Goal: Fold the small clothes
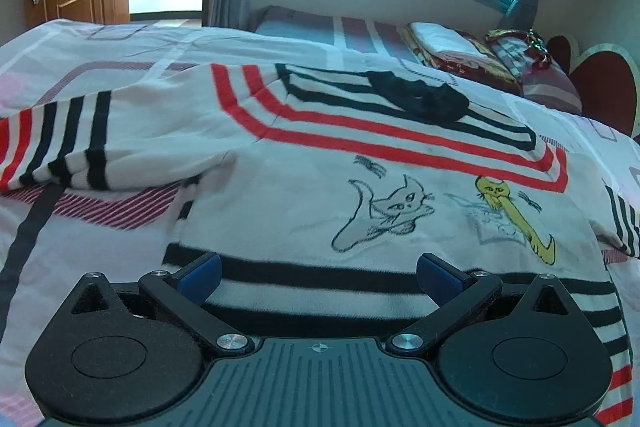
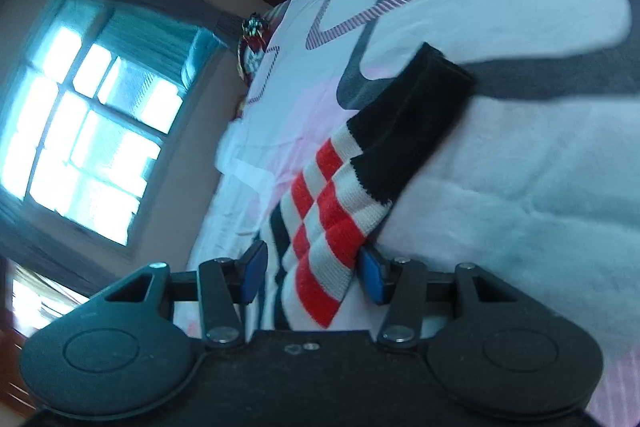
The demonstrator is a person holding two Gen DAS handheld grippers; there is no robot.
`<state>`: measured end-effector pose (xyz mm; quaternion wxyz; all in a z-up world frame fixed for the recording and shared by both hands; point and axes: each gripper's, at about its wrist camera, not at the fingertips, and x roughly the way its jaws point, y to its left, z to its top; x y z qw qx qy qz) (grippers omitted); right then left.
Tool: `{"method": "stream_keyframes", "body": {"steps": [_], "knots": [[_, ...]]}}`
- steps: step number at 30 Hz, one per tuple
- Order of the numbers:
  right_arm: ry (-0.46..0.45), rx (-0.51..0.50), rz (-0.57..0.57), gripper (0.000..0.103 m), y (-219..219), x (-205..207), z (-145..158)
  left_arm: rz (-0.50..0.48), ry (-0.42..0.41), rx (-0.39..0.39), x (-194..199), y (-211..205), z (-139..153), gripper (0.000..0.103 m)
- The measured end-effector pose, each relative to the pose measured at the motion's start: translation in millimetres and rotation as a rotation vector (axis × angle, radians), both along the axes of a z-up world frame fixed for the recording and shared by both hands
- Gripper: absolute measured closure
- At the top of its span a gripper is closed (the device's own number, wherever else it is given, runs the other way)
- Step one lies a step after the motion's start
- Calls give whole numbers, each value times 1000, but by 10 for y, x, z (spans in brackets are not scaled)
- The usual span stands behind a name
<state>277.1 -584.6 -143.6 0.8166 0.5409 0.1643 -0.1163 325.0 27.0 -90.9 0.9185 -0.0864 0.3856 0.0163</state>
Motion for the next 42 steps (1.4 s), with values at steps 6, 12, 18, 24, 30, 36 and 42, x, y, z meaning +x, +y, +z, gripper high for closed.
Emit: {"method": "stream_keyframes", "body": {"steps": [6,12,18,24,30,36,42], "knots": [[38,-22,-33,61,-127,211,47,41,8,-14,118,130,-31,0],[70,-52,-136,80,-420,182,79,84,-27,10,19,414,65,0],[151,-481,-27,94,114,485,624,148,-25,51,-104,771,94,0],[68,-742,314,94,1452,988,1050,193,-57,34,-260,1049,163,10],[42,-790,702,94,2962,1336,825,261,-4,40,-506,1320,145,17],[33,-865,1012,87,4141,1234,464,322,44,45,-717,1499,43,10],[-103,-923,972,63,4052,784,704,220,-28,-51,-470,1238,118,2]]}}
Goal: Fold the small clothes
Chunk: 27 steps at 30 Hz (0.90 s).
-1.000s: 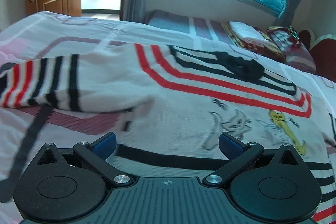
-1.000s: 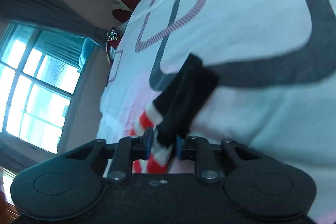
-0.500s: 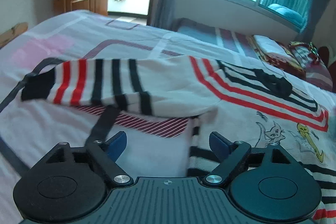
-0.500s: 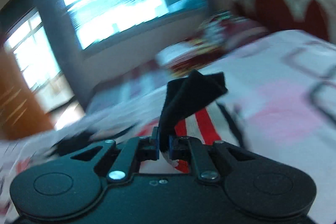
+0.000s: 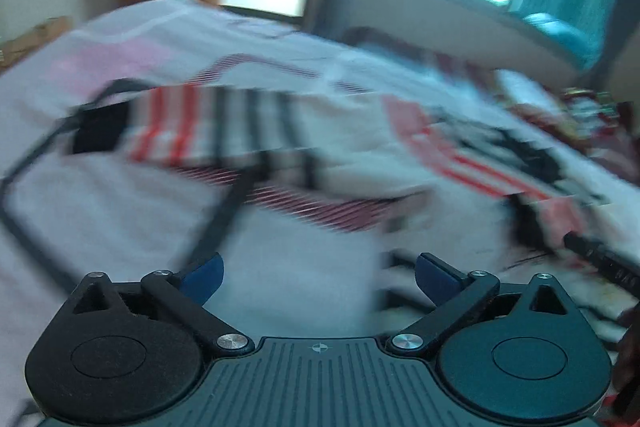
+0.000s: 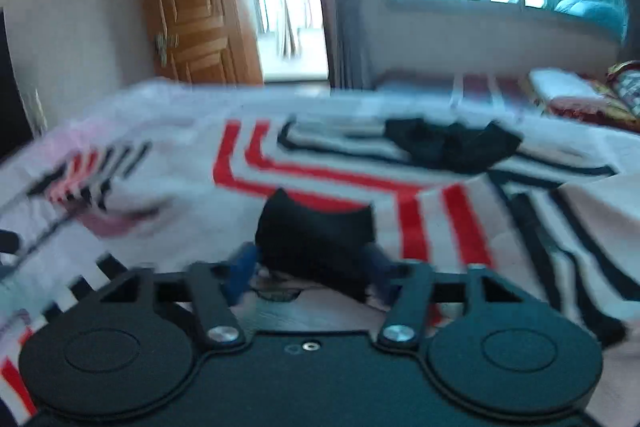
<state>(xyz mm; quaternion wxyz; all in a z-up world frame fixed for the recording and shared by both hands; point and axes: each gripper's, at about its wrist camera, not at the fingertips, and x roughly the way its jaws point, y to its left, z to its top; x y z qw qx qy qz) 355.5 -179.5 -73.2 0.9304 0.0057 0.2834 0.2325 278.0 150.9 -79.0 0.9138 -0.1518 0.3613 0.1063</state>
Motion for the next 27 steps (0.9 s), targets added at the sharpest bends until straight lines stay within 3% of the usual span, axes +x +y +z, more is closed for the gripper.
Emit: {"method": "stream_keyframes", "body": {"steps": [1,4,5,7,12,14,15,16,19,24,27], "knots": [[4,32,-44,68,-169,-29,65,-46,-18,-36,129,-110,16,2],[18,122,-187,64,-761,-162,207,-186,-75,-153,555,-500,10,4],[29,142,-217,64,-963,-222,204,-230,-74,-181,717,-634,-21,12],[40,170,-268,64,-1268,-276,243,-297,-58,-210,1015,-889,-110,22],[70,241,-389,63,-1748,-385,146,-353,41,-202,1556,-1235,-377,26],[104,308,-429,62,-1890,-372,55,-365,81,-183,1679,-1328,-466,66],[125,349,-450,62,-1991,-370,13,-365,80,-152,1722,-1363,-490,75],[146,391,-461,61,-2066,-353,-34,-372,82,-141,1767,-1387,-498,94],[230,571,-486,61,-2242,-226,-226,-362,40,-155,1752,-1355,-409,98],[356,986,-551,59,-2523,2,-689,-353,-12,-139,1689,-1215,-249,98],[364,1093,-577,60,-2567,46,-782,-354,1,-139,1671,-1127,-278,98]]}}
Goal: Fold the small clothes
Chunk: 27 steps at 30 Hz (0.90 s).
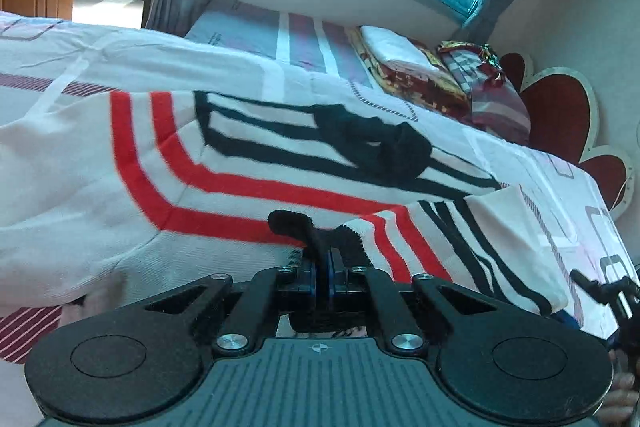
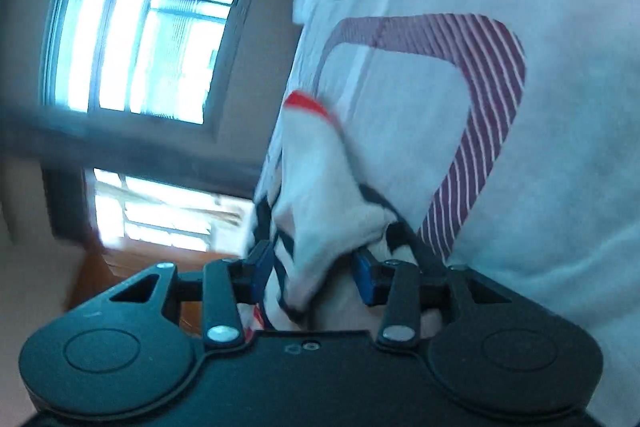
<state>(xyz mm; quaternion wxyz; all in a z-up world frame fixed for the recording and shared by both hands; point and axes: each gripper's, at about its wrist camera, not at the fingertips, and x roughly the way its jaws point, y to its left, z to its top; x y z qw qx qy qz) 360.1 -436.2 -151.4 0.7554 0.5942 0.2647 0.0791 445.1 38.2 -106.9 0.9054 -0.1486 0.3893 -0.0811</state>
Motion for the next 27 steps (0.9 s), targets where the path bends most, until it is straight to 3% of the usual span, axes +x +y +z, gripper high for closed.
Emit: {"method": "stream_keyframes", "body": {"steps": [7,9,10,11,12,13,15,17,18,20,21,23,24,25,26,27], "knots": [[-6,-12,-10,61,78,-4,100,43,-9,-13,-111,141,-110,98],[22,-123,-5,78,104,4,165,38,24,27,-65,96,-194,98],[74,-190,11,93,138,56,165,34,34,52,-49,67,-242,98],[123,-226,26,98,153,102,138,36,26,59,-48,59,-271,98],[111,-234,38,98,151,105,150,38,22,60,-58,58,-268,98],[105,-268,59,97,160,106,199,36,19,65,-61,50,-256,97],[62,-372,121,83,177,43,384,26,9,79,-80,43,-238,97],[-2,-482,147,53,166,-76,591,19,-4,81,-103,55,-190,96],[-44,-551,138,47,151,-111,720,27,-21,98,-127,55,-149,90],[-122,-623,149,46,78,-38,926,55,-57,124,-140,77,-94,38],[-145,-628,152,46,43,48,978,62,-67,127,-128,88,-82,33],[-168,-632,153,47,-27,290,1005,38,-50,120,-54,93,-101,35],[-159,-637,152,47,-41,457,976,17,-39,115,-21,84,-121,41],[-150,-642,156,49,-39,608,950,4,-19,124,19,68,-155,62],[-145,-642,168,49,-26,770,908,-5,6,139,59,52,-196,71],[-138,-634,183,49,-23,867,834,-11,-1,138,70,45,-209,72]]}}
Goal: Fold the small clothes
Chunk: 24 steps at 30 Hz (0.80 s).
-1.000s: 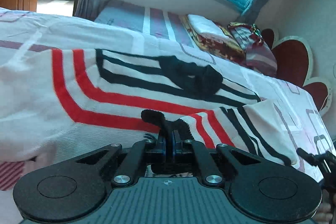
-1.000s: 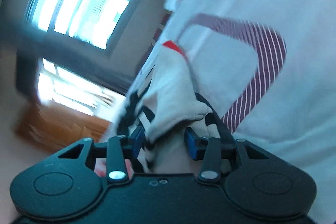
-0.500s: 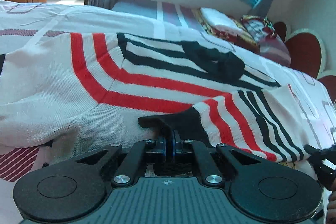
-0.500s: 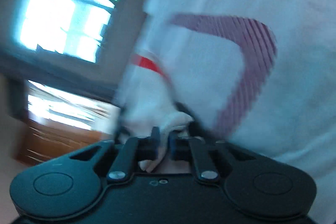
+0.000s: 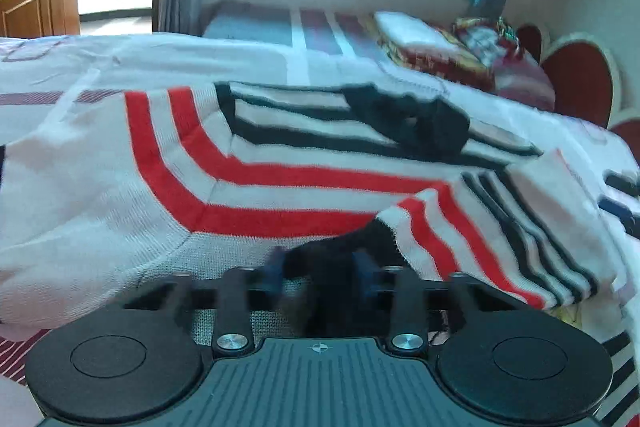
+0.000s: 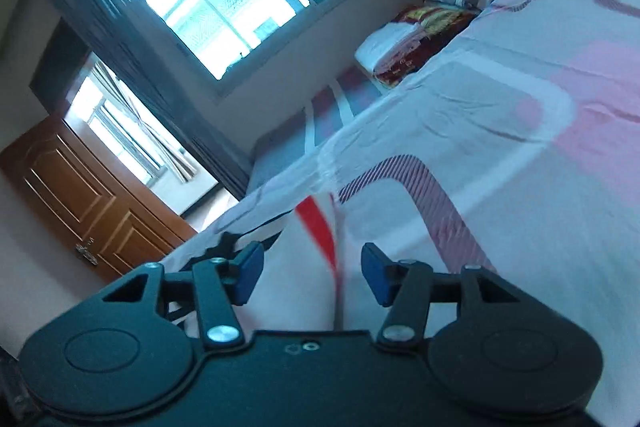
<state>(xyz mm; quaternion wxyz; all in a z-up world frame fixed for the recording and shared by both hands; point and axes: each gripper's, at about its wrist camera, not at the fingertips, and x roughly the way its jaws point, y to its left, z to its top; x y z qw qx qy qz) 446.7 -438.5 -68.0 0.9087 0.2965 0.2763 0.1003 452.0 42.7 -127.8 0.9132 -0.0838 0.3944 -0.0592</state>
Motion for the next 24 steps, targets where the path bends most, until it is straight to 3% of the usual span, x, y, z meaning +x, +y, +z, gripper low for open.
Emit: {"method": "stream_keyframes", "body": {"steps": [1,4,5,6,7,10,13,15,17,18,20,22,24], "knots": [[27,19,13,49,10,109,-80,-7,-2,-11,9,1,-8,87],[75,63,10,49,1,272,-317,-12,-11,-37,2,2,-22,93],[83,64,16,55,12,305,-342,-14,-27,-35,-29,2,-13,94],[98,71,62,65,48,334,-377,-11,-50,-38,-75,6,1,94],[106,54,96,95,94,389,-371,-1,-72,-42,-124,31,14,94],[72,-60,70,94,171,300,-255,24,-55,-25,-158,64,-74,94],[100,-177,47,95,236,301,-357,-5,-82,56,-175,-43,-70,94],[108,-203,35,93,280,259,-294,14,-78,71,-205,-30,27,85],[72,-265,-12,77,325,110,-125,55,-171,135,-372,-31,208,69],[22,-290,-10,77,366,-64,-17,64,-205,140,-440,-32,283,66],[-13,-303,61,79,462,-320,74,45,-199,102,-478,-86,316,66],[-27,-376,138,79,651,-619,46,15,-175,142,-453,-221,213,66],[21,-465,200,80,858,-781,-109,-15,-91,181,-364,-329,-8,64]]}}
